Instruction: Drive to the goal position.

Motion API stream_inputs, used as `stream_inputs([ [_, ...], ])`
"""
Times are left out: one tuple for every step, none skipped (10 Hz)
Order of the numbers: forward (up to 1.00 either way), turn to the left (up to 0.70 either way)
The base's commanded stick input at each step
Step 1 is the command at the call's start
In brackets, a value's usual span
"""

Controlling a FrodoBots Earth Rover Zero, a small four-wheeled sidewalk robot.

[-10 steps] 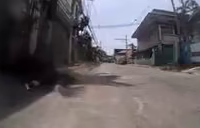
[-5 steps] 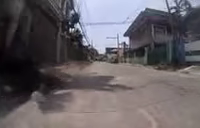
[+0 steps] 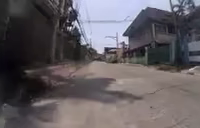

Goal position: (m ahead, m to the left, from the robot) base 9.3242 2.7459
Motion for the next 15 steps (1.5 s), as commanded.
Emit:
stream_inputs([
  [1.00,0.00],
  [1.00,0.00],
  [1.00,-0.02],
  [1.00,-0.02],
  [1.00,-0.02],
  [1.00,-0.02],
  [1.00,0.00],
  [1.00,0.00],
  [1.00,0.00],
  [1.00,0.00],
  [1.00,0.00],
  [1.00,0.00],
  [1.00,0.00],
  [1.00,0.00],
  [1.00,0.00],
])
